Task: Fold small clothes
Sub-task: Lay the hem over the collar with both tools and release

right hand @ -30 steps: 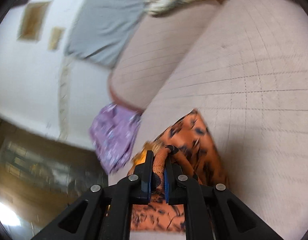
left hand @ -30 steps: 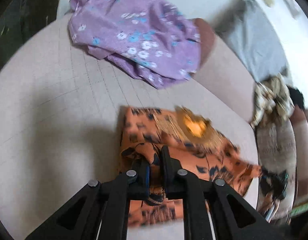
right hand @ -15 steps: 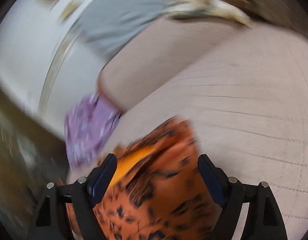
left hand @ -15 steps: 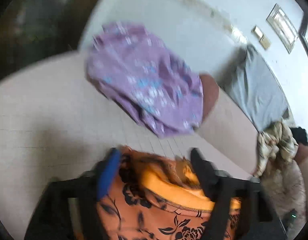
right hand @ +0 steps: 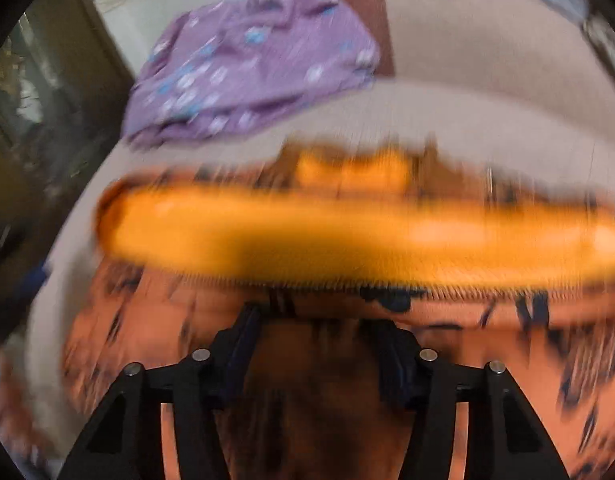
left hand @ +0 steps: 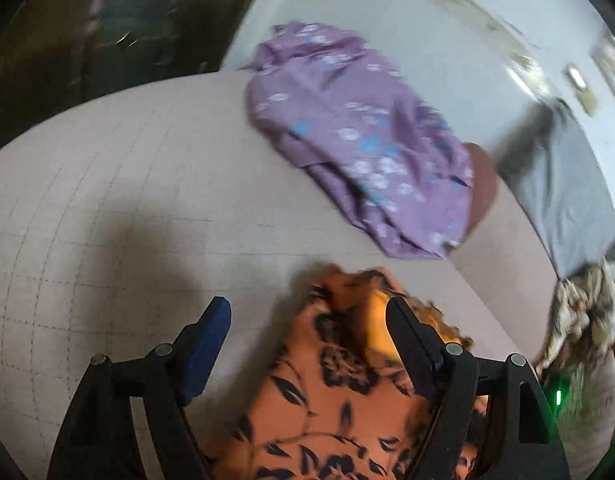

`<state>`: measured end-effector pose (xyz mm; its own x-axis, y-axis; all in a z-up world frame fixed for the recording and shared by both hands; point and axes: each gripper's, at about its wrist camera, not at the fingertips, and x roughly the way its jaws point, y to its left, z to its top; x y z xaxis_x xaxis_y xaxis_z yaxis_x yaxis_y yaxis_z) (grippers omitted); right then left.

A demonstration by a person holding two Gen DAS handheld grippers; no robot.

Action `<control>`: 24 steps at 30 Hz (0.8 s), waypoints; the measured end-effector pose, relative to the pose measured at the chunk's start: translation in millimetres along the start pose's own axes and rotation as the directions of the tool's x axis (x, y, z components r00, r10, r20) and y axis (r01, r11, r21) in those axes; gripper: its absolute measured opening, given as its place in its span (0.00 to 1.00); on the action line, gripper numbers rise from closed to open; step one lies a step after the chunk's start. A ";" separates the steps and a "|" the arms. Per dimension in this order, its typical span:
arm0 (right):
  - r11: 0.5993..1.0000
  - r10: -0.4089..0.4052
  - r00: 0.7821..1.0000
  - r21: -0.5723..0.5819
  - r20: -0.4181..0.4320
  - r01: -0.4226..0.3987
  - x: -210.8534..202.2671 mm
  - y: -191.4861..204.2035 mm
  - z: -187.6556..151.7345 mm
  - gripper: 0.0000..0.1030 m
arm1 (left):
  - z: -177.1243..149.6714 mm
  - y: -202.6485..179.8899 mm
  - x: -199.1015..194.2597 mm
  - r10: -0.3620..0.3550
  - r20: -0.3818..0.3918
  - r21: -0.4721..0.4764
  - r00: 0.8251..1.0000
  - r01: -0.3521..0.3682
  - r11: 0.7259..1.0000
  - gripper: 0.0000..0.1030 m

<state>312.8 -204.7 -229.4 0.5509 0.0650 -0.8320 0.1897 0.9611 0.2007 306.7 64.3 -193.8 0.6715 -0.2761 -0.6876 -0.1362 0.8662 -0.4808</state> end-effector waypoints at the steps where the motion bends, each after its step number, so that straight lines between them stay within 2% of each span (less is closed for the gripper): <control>1: 0.999 -0.022 1.000 0.033 0.001 0.022 12.0 -1.1 16.0 0.54 | 1.1 1.6 1.8 0.011 0.002 -0.004 1.000 -0.011 1.000 0.78; 4: 0.978 -0.012 0.998 0.210 0.056 0.000 35.7 -29.7 62.0 0.53 | 4.7 -2.8 4.6 0.026 0.004 0.023 1.000 -0.026 0.999 0.78; 5: 0.962 -0.035 0.995 0.273 0.089 0.009 36.2 -42.8 71.5 0.53 | 5.1 -6.1 9.3 0.021 -0.011 0.041 1.000 -0.020 0.999 0.78; 7: 0.928 -0.086 0.989 0.370 0.122 0.035 26.2 -69.0 78.1 0.53 | 4.5 -9.5 17.3 0.014 -0.041 0.072 0.999 -0.011 0.997 0.78; 9: 0.912 -0.068 0.985 0.410 0.158 -0.003 5.3 -91.5 71.7 0.53 | 0.7 -18.2 25.6 0.035 -0.075 0.114 0.997 -0.026 0.993 0.78; 12: 0.928 -0.105 0.977 0.370 0.183 0.030 -33.5 -116.7 45.2 0.53 | -10.2 -33.2 37.5 0.094 -0.115 0.200 0.989 -0.070 0.977 0.78; 15: 0.931 -0.146 0.973 0.357 0.181 0.074 -69.7 -139.9 8.0 0.53 | -23.0 -45.7 47.2 0.172 -0.125 0.300 0.977 -0.128 0.945 0.78; 17: 0.920 -0.152 0.973 0.384 0.174 0.075 -96.2 -163.6 -24.9 0.53 | -33.6 -48.9 56.0 0.277 -0.110 0.362 0.955 -0.221 0.906 0.78; 19: 0.904 -0.145 0.977 0.423 0.156 0.067 -117.8 -187.4 -59.6 0.54 | -44.1 -46.6 65.5 0.365 -0.119 0.414 0.923 -0.288 0.864 0.78; 20: 0.895 -0.124 0.982 0.443 0.141 0.049 -122.2 -195.9 -75.9 0.55 | -48.4 -45.8 68.0 0.381 -0.121 0.428 0.917 -0.298 0.853 0.81; 22: 0.885 -0.056 0.994 0.466 0.097 0.004 -119.2 -206.5 -105.7 0.55 | -51.0 -45.5 60.6 0.387 -0.097 0.426 0.917 -0.313 0.849 0.82; 24: 0.901 -0.036 0.996 0.434 0.076 0.000 -115.7 -203.5 -125.9 0.55 | -56.5 -44.9 46.9 0.386 -0.092 0.422 0.918 -0.315 0.850 0.82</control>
<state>108.2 -374.0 -239.1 0.6038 0.0095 -0.7971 0.5232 0.7497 0.4053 303.1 -11.0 -235.2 0.4973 0.0425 -0.8665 -0.0204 0.9991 0.0373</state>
